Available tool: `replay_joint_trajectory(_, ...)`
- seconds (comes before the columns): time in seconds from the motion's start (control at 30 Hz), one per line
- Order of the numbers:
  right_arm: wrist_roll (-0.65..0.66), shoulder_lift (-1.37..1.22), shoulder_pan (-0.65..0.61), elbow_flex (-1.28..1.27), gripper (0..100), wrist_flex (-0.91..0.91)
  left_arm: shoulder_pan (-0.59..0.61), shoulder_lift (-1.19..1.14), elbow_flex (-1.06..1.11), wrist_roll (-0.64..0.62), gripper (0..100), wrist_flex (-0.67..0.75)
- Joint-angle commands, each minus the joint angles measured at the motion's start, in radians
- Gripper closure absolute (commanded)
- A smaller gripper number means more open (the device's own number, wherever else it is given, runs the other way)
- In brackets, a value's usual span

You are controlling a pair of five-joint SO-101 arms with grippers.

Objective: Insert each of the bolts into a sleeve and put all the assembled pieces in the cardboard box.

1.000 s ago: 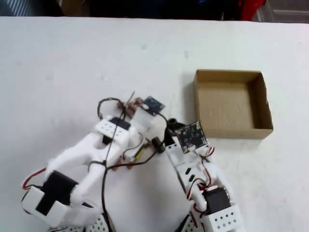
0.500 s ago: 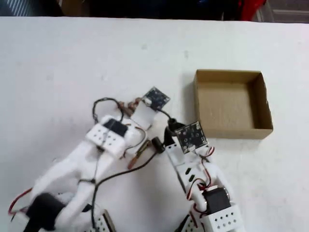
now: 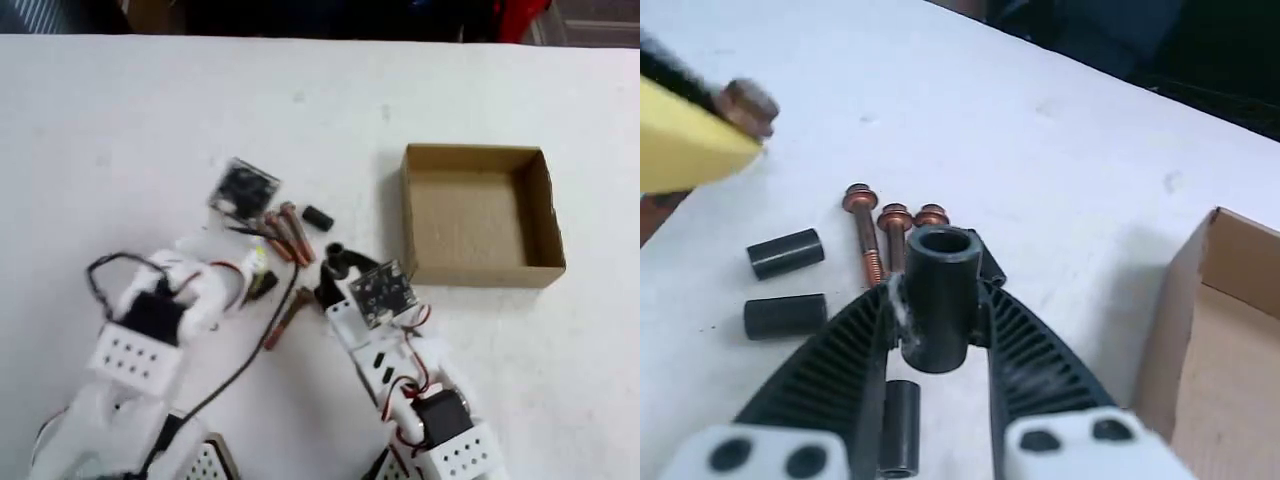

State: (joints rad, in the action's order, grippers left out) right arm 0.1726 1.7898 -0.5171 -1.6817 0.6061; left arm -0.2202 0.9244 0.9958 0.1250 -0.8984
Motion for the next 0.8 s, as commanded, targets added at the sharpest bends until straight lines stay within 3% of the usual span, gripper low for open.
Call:
replay_joint_trajectory(0.0,-0.012,0.012,-0.082,-0.009,98.2,-0.033,0.044,0.119,-0.012,-0.012,98,0.080)
replay_joint_trajectory(0.17,-0.012,0.012,-0.137,-0.009,98.2,-0.094,0.047,0.188,-0.012,-0.212,98,0.147)
replay_joint_trajectory(0.5,-0.012,0.010,-0.231,-0.009,98.2,-0.166,0.042,0.206,-0.011,-0.483,98,0.273)
replay_joint_trajectory(0.77,-0.012,0.010,-0.229,-0.009,98.2,-0.182,0.039,0.206,-0.011,-0.514,98,0.396)
